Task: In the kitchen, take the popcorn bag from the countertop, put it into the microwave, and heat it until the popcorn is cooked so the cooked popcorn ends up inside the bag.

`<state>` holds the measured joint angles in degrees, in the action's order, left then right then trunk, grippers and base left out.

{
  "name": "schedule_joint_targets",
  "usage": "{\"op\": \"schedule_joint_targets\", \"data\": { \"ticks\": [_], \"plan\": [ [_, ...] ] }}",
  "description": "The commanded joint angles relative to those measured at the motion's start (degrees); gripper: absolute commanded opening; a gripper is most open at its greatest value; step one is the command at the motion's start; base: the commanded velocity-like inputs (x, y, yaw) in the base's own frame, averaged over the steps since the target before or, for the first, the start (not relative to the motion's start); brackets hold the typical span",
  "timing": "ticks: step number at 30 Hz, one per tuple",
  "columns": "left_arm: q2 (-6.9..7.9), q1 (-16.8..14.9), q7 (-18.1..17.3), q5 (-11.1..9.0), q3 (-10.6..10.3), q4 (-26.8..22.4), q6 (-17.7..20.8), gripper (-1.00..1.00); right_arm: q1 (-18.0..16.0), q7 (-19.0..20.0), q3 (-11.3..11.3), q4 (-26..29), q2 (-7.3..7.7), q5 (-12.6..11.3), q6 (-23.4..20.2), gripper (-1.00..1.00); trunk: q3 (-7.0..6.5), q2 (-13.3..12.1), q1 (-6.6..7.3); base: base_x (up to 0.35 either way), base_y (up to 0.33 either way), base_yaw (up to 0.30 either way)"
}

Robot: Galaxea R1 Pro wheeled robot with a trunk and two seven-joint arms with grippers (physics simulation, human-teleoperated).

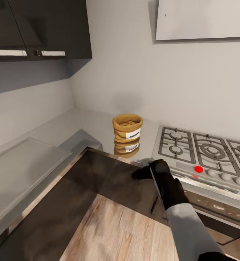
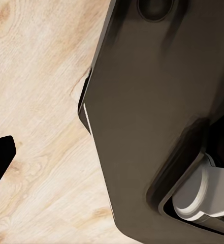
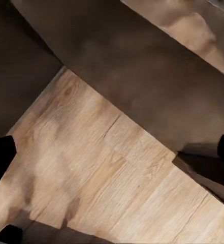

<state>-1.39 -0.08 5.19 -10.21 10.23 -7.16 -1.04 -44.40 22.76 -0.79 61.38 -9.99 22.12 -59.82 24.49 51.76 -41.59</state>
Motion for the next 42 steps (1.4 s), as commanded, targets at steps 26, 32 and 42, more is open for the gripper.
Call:
{"op": "schedule_joint_targets", "data": {
  "ticks": [26, 32, 42],
  "plan": [
    [-0.01, 0.0, 0.2, -0.6, 0.0, -0.2, -0.1, 1.00, -45.7, -20.7, 14.8, -27.6, -0.01, -1.5, -0.2, 1.00, 0.07, 0.0, -0.01, 0.000, 0.000, 0.000],
    [-0.02, 0.0, 0.2, -0.6, 0.0, -0.2, -0.1, 1.00, -45.7, -20.9, 15.6, -26.0, -0.01, -1.6, -0.2, 1.00, 0.07, 0.0, -0.01, 0.000, 0.000, 0.000],
    [-0.02, -0.1, 0.1, -0.6, 0.2, -0.2, -0.2, 1.00, -43.4, -21.6, 16.1, -28.4, -0.01, -1.2, -0.2, 1.00, 0.07, 0.0, -0.01, 0.000, 0.000, 0.000]
  ]
}}
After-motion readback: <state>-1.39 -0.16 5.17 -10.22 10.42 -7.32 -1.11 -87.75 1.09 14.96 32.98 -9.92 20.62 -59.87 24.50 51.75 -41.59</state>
